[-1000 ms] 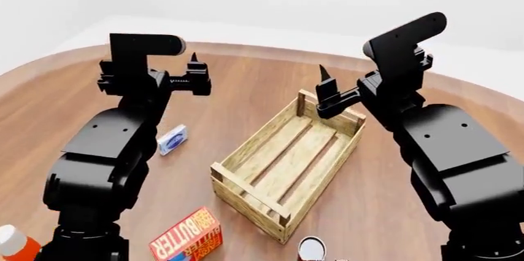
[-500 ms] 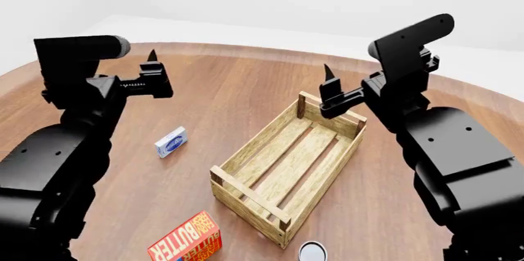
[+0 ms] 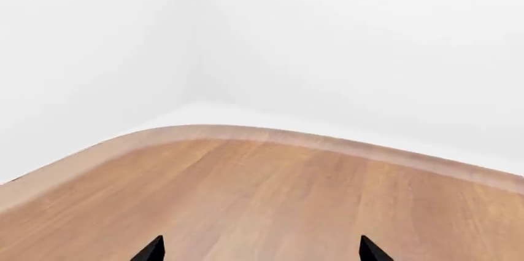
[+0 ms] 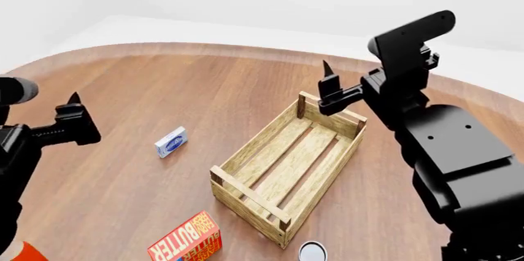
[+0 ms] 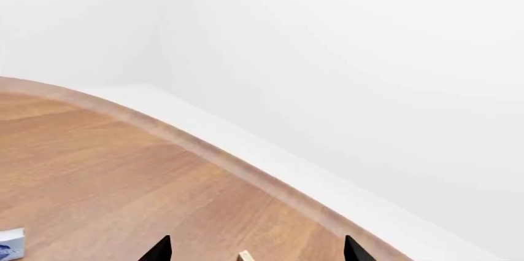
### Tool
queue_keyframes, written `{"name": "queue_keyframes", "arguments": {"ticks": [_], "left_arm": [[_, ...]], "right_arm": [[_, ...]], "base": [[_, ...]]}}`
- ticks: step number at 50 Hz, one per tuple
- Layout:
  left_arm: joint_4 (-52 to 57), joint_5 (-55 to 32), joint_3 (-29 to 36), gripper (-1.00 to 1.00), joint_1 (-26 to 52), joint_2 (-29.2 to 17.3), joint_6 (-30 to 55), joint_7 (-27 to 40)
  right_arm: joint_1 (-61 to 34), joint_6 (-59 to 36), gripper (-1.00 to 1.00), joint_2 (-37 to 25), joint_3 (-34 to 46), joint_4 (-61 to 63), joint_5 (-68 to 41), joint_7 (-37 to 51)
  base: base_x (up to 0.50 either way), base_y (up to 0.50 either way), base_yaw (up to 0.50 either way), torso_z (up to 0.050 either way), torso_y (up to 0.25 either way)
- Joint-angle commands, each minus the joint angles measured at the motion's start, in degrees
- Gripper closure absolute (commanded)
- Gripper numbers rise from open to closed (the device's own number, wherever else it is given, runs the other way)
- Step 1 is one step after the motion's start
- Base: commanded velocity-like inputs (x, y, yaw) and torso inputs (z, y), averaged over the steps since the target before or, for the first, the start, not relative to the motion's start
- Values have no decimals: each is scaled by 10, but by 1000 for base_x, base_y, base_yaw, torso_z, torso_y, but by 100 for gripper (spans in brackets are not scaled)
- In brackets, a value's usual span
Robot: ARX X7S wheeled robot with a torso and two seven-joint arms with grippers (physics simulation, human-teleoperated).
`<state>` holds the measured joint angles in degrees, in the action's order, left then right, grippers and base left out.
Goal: Pick up the ketchup, and put it in the wooden tray.
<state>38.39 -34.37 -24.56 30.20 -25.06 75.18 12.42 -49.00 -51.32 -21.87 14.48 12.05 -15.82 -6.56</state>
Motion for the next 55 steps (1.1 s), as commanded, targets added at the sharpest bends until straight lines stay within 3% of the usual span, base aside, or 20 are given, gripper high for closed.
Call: {"name": "queue_keyframes", "arguments": {"ticks": [1, 18, 22, 27, 32, 38, 55], "left_arm": [[83, -40, -107, -100, -57, -20, 94, 9], [100, -59, -138, -100, -108, -27, 144, 43], [90, -168, -166, -100, -126, -50, 147, 122], [51, -353, -189, -100, -136, -90, 146, 273], [30, -431, -195, -100, -146, -107, 139, 346], [19, -484, -206, -100, -167, -118, 128, 391], [10, -535, -229, -100, -230, -124, 101, 437]], "right_arm": [[-15, -18, -100, 7, 3, -3, -5, 2], [-25, -28, -100, 9, 10, -6, -7, 5], [-26, -30, -100, 9, 12, -4, -8, 5], [-27, -32, -100, 8, 11, 1, -9, 6], [-27, -32, -100, 7, 12, 3, -9, 7], [-27, -29, -100, 8, 13, 0, -9, 7], [-31, -25, -100, 10, 22, -5, -8, 9]], "base": [[0, 0, 0, 0, 0], [0, 0, 0, 0, 0], [0, 0, 0, 0, 0], [0, 0, 0, 0, 0], [0, 0, 0, 0, 0], [0, 0, 0, 0, 0], [0, 0, 0, 0, 0]]}}
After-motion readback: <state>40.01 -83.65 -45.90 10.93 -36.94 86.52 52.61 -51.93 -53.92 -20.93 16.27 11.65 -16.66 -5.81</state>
